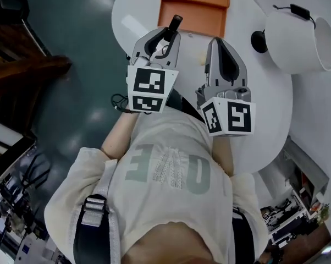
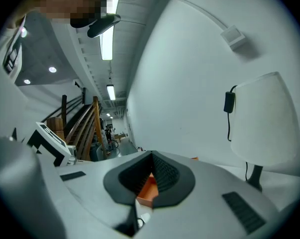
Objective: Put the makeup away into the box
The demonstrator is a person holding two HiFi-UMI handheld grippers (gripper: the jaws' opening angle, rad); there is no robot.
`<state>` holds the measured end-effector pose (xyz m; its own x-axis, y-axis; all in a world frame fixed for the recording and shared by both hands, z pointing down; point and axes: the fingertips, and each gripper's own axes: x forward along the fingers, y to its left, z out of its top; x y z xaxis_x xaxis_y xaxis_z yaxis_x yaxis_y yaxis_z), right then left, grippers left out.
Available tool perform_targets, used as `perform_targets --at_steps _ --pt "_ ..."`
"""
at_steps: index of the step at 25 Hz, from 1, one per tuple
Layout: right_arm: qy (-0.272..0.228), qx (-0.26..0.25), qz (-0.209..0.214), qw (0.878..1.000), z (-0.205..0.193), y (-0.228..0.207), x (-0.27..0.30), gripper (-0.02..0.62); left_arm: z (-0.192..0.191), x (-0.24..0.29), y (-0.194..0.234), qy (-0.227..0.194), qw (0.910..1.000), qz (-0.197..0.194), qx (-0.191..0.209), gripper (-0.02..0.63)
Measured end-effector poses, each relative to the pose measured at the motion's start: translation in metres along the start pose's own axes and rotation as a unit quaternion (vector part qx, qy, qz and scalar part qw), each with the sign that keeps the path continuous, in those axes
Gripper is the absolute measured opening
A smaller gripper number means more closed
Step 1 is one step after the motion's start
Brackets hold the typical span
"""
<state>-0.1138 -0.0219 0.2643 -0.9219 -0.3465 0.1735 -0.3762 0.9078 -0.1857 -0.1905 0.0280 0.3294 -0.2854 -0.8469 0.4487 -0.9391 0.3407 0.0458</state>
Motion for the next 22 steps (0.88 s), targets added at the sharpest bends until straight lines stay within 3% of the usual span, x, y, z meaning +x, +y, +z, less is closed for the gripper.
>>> perform_targets --at_steps 6,11,14,18,22 --pt "0.022 0.002 0.0 1.0 -0.013 0.0 0.006 0.005 0.002 0.02 0.006 0.018 0.9992 -0.003 0.037 0.097" --pt "0.04 0.016 -0.023 0.999 -0.018 -0.024 0.003 0.005 -0.001 0.081 -0.026 0.074 0.9914 -0.062 0.089 0.097" --pt "0.045 0.024 -0.039 0.998 -0.021 -0.04 0.002 0.005 -0.009 0.124 -0.04 0.113 0.9798 -0.095 0.135 0.098" --pt "0.055 0.036 -0.056 0.996 -0.028 -0.061 -0.002 0.005 -0.031 0.17 -0.053 0.179 0.9556 -0.131 0.194 0.097" --pt "0.066 0.048 -0.064 0.995 -0.035 -0.077 0.004 0.005 -0.051 0.198 -0.052 0.227 0.9405 -0.142 0.209 0.097"
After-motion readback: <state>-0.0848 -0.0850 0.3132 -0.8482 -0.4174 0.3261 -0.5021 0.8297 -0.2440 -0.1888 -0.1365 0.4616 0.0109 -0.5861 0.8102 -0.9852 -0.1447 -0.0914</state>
